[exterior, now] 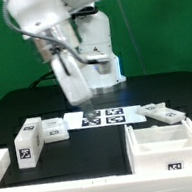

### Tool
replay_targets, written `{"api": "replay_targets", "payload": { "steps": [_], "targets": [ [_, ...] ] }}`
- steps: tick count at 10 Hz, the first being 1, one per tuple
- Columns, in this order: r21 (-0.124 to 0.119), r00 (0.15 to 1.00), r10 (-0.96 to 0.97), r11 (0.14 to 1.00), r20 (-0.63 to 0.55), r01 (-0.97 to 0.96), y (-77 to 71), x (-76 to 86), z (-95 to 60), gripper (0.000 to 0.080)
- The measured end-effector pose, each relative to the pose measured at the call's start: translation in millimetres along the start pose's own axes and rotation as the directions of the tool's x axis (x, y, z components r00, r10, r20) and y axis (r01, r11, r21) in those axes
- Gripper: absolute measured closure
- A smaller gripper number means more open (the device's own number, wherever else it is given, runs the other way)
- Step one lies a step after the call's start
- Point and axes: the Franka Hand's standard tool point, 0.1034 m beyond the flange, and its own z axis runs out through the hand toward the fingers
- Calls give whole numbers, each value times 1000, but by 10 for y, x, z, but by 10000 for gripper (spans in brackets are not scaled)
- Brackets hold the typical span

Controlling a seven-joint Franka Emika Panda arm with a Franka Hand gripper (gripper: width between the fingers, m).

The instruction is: Assemble cabinet

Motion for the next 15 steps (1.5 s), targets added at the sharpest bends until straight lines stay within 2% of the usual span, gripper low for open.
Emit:
{"api": "replay_targets", "payload": {
  "steps": [1, 2, 6, 8, 9, 10, 13, 15],
  "targets": [
    [-14, 1000, 17, 1000, -14, -17, 130, 141, -10, 2],
    [-10, 999, 21, 1000, -43, -22, 168, 226, 10, 2],
    [-13, 999, 23, 1000, -43, -23, 190, 225, 29, 2],
    [-47, 995, 71, 996, -65, -74, 609, 407, 148, 2],
    [-60, 994, 85, 994, -65, -89, 689, 424, 183, 2],
    [-56, 995, 79, 995, -65, -83, 656, 414, 175, 2],
    [-60, 995, 74, 995, -64, -78, 679, 419, 186, 2],
    [-94, 997, 54, 994, -59, -59, 938, 502, 241, 2]
  ]
}}
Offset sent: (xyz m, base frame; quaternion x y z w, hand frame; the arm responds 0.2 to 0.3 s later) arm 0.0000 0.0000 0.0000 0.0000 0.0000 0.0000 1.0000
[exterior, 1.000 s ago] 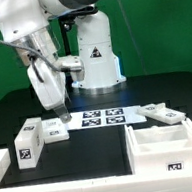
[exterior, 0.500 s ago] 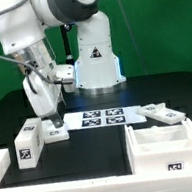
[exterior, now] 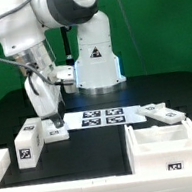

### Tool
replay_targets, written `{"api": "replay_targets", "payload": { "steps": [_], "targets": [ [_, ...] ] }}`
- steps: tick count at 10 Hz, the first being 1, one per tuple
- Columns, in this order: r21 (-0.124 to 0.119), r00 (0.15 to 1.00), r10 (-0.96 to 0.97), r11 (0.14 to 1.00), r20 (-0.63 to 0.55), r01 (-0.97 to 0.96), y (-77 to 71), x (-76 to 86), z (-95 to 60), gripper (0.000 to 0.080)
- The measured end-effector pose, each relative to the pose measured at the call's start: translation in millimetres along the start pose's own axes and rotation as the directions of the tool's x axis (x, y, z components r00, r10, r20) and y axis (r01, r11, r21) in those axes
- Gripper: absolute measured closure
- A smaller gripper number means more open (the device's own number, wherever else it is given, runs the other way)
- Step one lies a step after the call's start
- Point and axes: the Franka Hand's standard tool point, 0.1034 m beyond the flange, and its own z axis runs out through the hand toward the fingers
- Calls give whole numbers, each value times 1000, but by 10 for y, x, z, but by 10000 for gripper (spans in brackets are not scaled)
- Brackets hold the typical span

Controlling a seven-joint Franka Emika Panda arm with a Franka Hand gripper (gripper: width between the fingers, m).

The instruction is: Assemble cabinet

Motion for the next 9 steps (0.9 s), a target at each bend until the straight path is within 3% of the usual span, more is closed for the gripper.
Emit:
{"api": "replay_targets", "payload": {
  "steps": [2, 6, 8, 9],
  "targets": [
    [-23, 1000, -14, 1000, -7, 14, 72, 42, 49, 2],
    [-45, 998, -24, 999, -57, 21, 172, 227, 228, 2],
    [-26, 994, -41, 999, -102, 39, 97, 213, 239, 3],
    [-29, 994, -50, 998, -100, 47, 99, 201, 245, 3]
  ]
}}
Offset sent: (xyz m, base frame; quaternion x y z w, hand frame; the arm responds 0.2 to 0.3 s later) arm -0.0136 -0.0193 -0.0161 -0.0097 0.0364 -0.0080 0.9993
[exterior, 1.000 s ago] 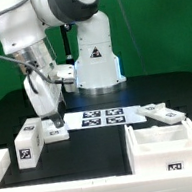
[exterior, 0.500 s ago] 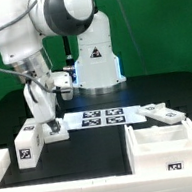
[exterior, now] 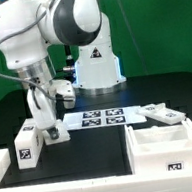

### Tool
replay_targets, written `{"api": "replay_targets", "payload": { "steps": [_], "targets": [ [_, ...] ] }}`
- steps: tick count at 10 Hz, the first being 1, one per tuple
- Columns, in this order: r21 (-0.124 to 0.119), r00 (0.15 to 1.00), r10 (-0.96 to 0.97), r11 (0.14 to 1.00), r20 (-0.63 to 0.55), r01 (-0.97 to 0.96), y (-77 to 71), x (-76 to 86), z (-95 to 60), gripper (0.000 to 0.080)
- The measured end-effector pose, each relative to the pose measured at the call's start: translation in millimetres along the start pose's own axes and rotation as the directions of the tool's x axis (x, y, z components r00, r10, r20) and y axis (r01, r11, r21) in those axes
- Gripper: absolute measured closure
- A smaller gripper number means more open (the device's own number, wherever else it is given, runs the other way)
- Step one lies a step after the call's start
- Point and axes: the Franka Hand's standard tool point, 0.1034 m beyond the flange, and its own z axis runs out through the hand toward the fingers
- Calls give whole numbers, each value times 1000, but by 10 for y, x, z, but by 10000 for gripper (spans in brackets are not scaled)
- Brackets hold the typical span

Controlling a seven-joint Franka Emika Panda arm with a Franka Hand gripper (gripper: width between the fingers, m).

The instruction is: Assemble cabinet

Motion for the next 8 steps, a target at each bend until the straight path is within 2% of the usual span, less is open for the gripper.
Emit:
{"api": "replay_targets", "payload": {
  "steps": [2, 3, 6, 7, 8],
  "targets": [
    [-1, 1000, -1, 1000, -1, 1, -1, -3, 1, 3],
    [-14, 1000, -9, 1000, -19, 8, -33, -51, 4, 3],
    [-10, 1000, -7, 1000, -19, 7, -35, -52, 6, 30],
    [-10, 1000, -7, 1000, -19, 7, -35, -52, 7, 211],
    [-10, 1000, -7, 1000, -19, 7, -35, -52, 7, 211]
  ]
}}
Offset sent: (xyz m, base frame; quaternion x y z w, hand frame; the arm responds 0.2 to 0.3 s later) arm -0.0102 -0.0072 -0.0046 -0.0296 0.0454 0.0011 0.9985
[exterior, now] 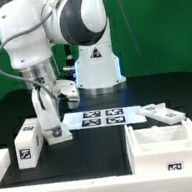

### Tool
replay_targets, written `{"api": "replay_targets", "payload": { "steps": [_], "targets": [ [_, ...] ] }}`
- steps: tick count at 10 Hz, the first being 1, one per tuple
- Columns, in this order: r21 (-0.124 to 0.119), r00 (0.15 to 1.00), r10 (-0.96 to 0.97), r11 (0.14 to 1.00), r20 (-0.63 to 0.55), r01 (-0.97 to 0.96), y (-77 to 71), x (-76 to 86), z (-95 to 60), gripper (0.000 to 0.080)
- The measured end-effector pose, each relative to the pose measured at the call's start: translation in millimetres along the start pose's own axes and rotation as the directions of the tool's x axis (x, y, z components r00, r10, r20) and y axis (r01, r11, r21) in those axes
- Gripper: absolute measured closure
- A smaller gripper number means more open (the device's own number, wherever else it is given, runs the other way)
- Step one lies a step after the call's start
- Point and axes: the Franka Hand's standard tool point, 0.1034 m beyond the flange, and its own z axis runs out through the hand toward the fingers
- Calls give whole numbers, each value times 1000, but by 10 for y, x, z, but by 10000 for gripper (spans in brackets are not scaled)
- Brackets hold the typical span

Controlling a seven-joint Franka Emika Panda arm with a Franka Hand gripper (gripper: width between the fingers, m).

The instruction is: Assemble cabinet

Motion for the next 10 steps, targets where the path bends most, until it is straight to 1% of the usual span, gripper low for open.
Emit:
{"api": "replay_targets", "payload": {
  "steps": [1, 2, 3, 4, 6, 7, 8, 9, 10],
  "targets": [
    [0, 1000, 0, 1000, 0, 0, 0, 0, 0, 411],
    [0, 1000, 0, 1000, 0, 0, 0, 0, 1, 549],
    [0, 1000, 0, 1000, 0, 0, 0, 0, 1, 549],
    [3, 1000, -3, 1000, 0, 3, -10, -1, -10, 729],
    [6, 1000, 5, 1000, 1, -5, -22, -21, -21, 729],
    [9, 999, 51, 999, 10, -51, -56, -194, -55, 729],
    [12, 997, 67, 998, 24, -67, -96, -463, -105, 733],
    [10, 996, 85, 996, 33, -86, -164, -759, -166, 733],
    [-2, 997, 57, 998, 46, -57, -245, -1045, -247, 733]
  ]
}}
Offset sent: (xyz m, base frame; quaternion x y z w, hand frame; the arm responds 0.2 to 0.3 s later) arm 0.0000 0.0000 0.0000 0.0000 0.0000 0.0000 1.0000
